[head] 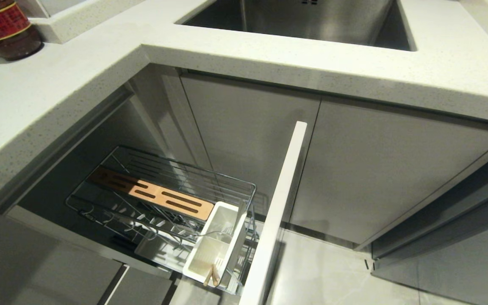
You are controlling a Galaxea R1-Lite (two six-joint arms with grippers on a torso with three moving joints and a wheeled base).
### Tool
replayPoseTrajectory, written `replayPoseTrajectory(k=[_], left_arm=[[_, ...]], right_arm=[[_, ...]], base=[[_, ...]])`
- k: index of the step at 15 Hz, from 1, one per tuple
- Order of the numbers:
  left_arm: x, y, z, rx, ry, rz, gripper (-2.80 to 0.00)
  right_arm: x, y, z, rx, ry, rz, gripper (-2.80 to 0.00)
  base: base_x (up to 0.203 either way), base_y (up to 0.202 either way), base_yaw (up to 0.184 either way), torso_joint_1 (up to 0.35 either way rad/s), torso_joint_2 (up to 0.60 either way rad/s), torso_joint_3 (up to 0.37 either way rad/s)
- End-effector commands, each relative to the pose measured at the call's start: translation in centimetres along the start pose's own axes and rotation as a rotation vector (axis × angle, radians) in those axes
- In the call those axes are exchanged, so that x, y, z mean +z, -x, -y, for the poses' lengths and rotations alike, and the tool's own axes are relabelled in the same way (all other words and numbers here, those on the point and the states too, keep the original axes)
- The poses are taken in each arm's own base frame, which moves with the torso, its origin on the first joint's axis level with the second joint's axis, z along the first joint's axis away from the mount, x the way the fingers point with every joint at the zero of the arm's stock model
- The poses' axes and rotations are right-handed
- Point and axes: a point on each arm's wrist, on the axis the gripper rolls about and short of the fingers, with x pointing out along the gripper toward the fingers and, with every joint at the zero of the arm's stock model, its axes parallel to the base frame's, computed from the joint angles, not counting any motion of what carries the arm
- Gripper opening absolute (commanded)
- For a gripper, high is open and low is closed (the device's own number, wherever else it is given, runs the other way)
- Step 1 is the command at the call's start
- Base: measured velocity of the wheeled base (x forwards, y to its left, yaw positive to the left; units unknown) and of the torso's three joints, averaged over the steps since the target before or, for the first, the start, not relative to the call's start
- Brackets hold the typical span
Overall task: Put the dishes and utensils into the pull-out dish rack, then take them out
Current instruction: Take the chopsticks out of the cupboard
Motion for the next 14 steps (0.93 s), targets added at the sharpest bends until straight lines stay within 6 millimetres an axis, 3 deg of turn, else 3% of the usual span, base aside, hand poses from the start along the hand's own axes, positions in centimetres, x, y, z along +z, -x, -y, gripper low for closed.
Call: replayPoseTrajectory(k=[1, 14], left_arm=[[0.1, -0.17, 0.08, 0.006, 0.003, -0.004, -2.8], [0.65, -0.22, 0.41, -0.004, 0.028, 0.024, -2.8]], right_arm=[[-0.73, -0.16, 0.01, 0.0, 0.0, -0.026, -2.8], [-0.73, -0.16, 0.01, 0.0, 0.0, -0.026, -2.8]], base=[[0.0, 0.0, 0.0, 0.0, 0.0, 0.0], [0.0, 0.0, 0.0, 0.0, 0.0, 0.0]])
